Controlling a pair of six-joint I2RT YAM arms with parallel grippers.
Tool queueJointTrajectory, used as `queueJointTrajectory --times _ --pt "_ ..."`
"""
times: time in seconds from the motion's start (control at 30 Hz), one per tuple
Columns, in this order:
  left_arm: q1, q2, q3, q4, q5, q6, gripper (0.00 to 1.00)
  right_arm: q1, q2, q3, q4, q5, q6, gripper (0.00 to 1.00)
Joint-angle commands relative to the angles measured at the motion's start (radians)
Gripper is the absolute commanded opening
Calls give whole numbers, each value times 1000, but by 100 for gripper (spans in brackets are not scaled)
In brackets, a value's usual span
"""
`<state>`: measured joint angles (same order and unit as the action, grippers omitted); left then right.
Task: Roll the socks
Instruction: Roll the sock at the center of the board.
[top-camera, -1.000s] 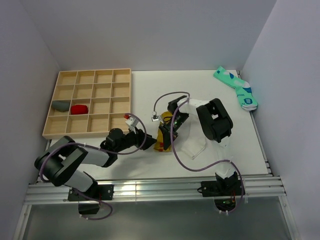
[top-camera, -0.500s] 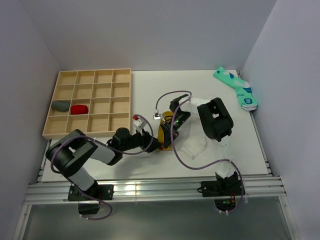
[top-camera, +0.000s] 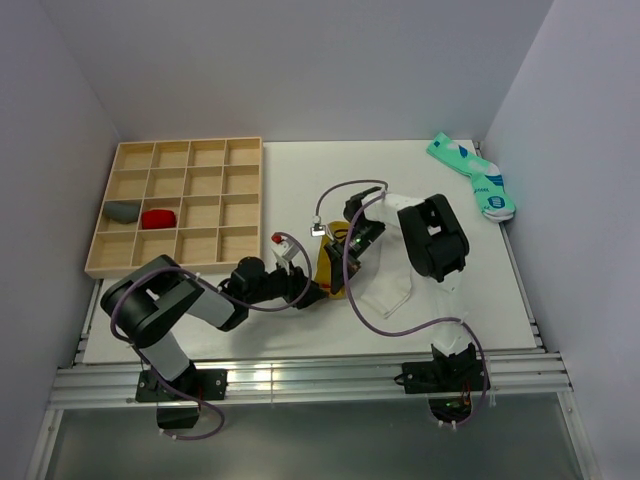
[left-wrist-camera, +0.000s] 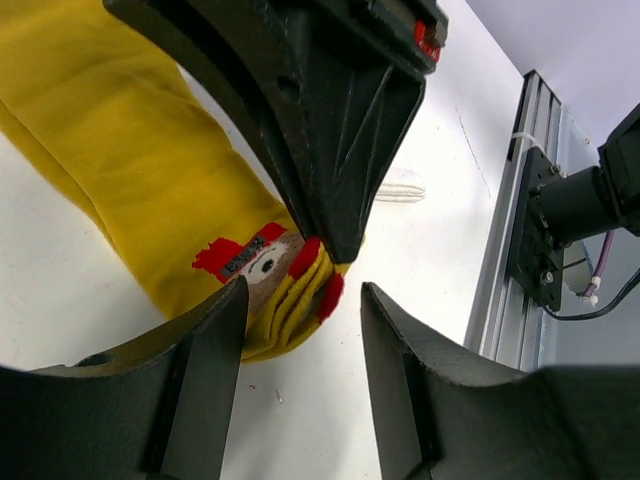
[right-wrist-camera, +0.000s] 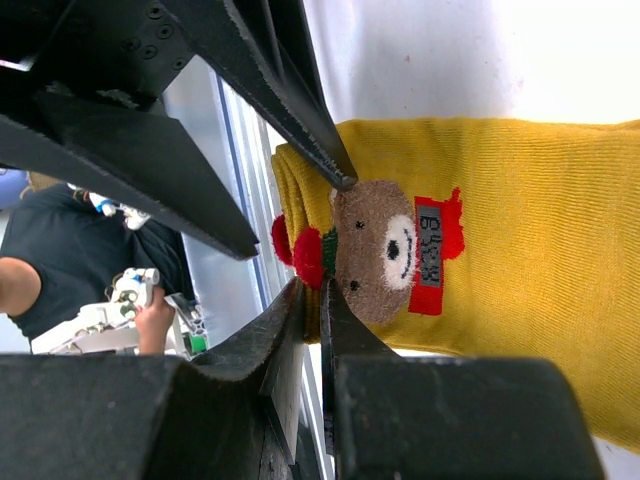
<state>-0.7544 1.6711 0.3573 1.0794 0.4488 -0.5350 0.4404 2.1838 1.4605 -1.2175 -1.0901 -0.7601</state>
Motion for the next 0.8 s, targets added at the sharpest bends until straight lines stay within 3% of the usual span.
queueJointTrajectory --times 0.0,0.37,0.77 --pt "-5 24 8 54 36 15 54 -15 13 27 -11 -25 -7 0" --pt "-5 35 12 50 28 12 51 -51 21 21 -13 -36 -8 0" --pt "-17 56 60 -15 1 7 31 -66 11 -14 30 -39 16 0"
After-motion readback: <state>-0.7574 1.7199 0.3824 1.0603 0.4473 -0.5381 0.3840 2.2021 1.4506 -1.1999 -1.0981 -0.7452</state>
